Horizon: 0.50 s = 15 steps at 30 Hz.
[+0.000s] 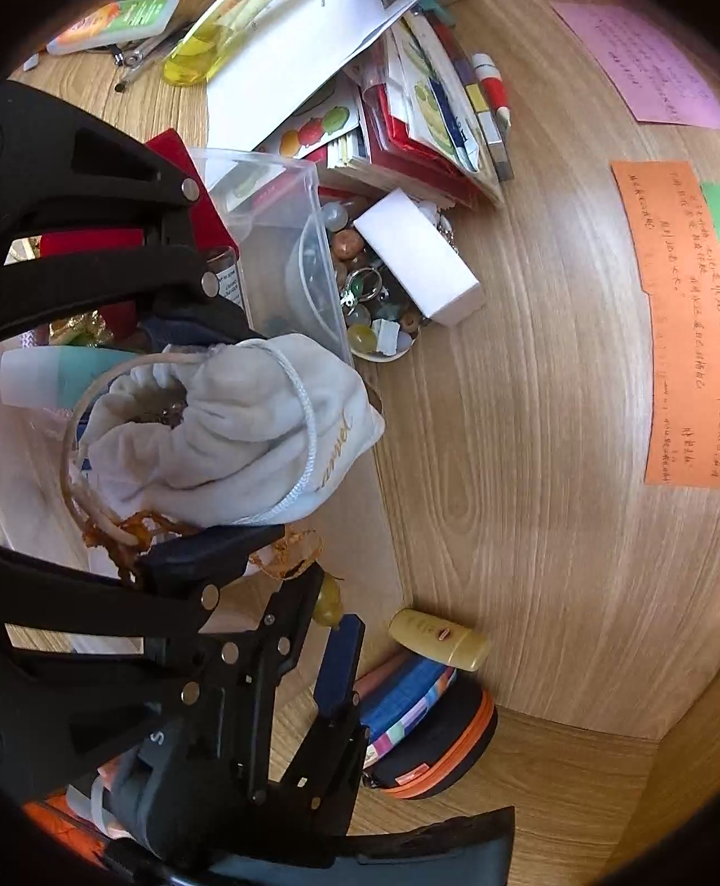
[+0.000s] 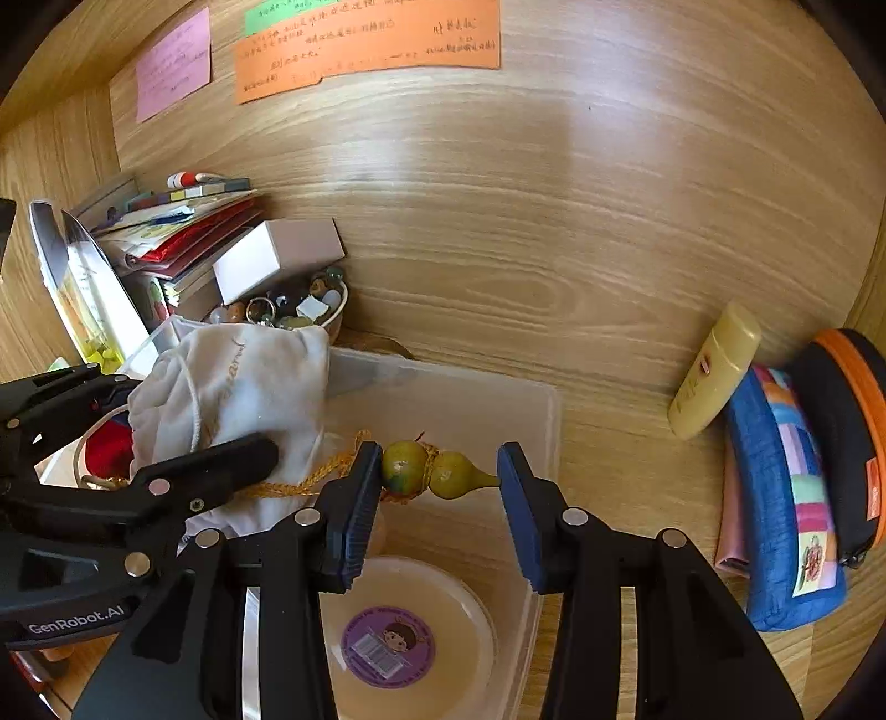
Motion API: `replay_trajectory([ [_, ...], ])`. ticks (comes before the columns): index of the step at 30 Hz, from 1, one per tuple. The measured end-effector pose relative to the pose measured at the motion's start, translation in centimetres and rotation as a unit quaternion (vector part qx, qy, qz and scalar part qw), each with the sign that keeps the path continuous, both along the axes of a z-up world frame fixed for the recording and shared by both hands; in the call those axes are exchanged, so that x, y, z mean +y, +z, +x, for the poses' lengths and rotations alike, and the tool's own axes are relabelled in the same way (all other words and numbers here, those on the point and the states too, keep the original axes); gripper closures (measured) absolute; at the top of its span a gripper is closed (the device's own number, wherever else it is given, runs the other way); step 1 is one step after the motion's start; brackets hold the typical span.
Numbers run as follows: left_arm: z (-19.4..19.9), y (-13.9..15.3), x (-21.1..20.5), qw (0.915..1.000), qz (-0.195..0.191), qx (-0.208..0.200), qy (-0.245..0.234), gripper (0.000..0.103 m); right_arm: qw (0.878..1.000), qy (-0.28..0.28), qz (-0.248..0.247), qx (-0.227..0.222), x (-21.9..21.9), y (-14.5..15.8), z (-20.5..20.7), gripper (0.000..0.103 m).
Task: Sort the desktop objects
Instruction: 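Carry the white pouch and gourd charm into the clear box and release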
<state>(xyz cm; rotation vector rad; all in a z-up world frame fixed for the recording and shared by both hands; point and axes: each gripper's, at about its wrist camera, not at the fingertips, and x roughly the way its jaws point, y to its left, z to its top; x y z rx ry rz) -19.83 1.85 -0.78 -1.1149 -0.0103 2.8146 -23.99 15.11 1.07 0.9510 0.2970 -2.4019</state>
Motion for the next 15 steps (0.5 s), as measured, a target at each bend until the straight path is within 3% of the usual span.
replay_trajectory([
  [10,1.6,1.8,-0.7,0.9991,0.002,0.043,0.004,0.029,0.999,0.010,0.036,0.029,-1.2,-0.3,1.0,0.063],
  [15,2.5,2.9,-1.0,0.9983,-0.004,0.057,0.015,0.022,0.997,0.004,0.045,0.056,-1.4,0.4,2.0,0.044],
])
